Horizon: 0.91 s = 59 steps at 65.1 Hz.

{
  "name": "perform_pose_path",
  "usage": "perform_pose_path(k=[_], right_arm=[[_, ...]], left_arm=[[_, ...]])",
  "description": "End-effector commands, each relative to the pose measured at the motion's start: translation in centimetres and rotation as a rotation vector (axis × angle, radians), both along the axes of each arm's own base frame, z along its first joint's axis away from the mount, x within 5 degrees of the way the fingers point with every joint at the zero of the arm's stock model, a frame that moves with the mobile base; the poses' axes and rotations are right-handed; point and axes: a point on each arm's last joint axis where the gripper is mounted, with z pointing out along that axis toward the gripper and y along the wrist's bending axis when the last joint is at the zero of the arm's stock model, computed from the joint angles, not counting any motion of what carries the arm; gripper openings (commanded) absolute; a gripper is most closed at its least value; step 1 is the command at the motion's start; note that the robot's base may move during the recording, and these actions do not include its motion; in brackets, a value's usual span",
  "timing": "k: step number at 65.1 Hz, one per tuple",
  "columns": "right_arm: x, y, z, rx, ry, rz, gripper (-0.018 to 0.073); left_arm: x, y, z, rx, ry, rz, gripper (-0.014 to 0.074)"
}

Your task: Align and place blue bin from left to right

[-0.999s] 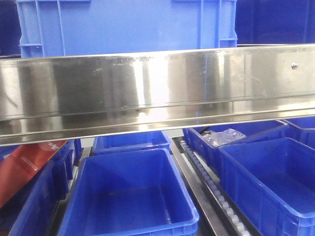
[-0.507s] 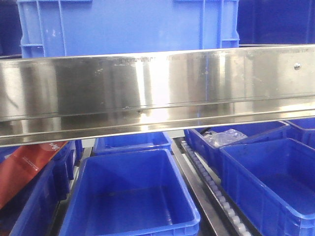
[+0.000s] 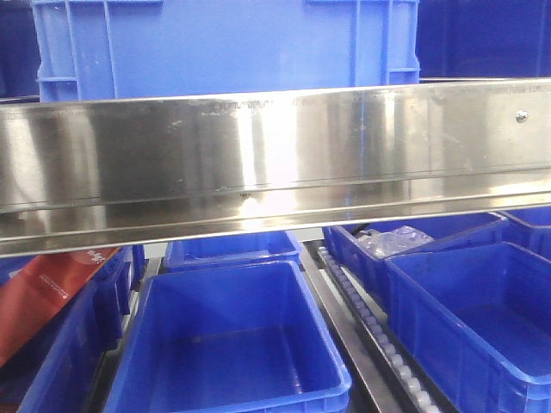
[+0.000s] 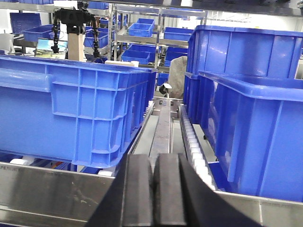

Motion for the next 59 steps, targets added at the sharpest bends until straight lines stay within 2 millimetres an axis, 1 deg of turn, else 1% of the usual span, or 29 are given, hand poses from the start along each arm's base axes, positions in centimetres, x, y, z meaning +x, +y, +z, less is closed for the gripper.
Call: perform_pose_path(k=[1,4,7,13,15,18,21,24,26,32,59], right_arm=[[0.0,-0.1,0.0,-0.012,-0.021,-0.006,-0.0162],[0.0,-0.1,0.0,-0.012,-0.021,-0.006,-0.0162],[0.0,-0.1,0.0,-0.012,-0.021,-0.006,-0.0162],[0.0,-0.1,0.0,-0.012,-0.021,-0.006,-0.0162],[0.0,-0.1,0.0,-0.012,-0.021,-0.006,-0.0162],[0.0,-0.1,0.0,-0.012,-0.021,-0.006,-0.0162],[0.0,-0.1,0.0,-0.012,-0.021,-0.006,-0.0162],[0.0,-0.1,0.0,-0.012,-0.021,-0.006,-0.0162],[0.0,-0.1,0.0,-0.011,-0.023,-0.006,-0.0162],[0.0,-0.1,0.0,-0.010,-0.025,-0.006,-0.0162],[0.0,-0.1,0.1,-0.009,-0.028,-0.006,-0.0162]], left_arm=[[-0.2,0.2,-1.9,-0.011,-0.070,0.035,-0.0111],[-0.3,0.3,-3.0,-0.013,-0.098,0.052,-0.0111],[-0.4,0.4,-4.7,-0.012,-0.107,0.071,-0.0111],[-0.5,0.5,-7.2,-0.011,-0.110,0.100,-0.0111],[-0.4,0.6,-8.0,-0.010,-0.106,0.106,-0.0111],[-0.1,0.6,-9.7,-0.008,-0.064,0.114,-0.0111],[0.1,0.6,-10.7,-0.008,-0.054,0.118,-0.0111],[0.1,0.6,-10.6,-0.019,-0.091,0.118,-0.0111],[0.2,0.6,-11.2,-0.021,-0.027,0.117,-0.0111],[0.2,0.6,-11.4,-0.021,-0.004,0.117,-0.0111],[0.2,0.6,-11.2,-0.022,-0.031,0.117,-0.0111]])
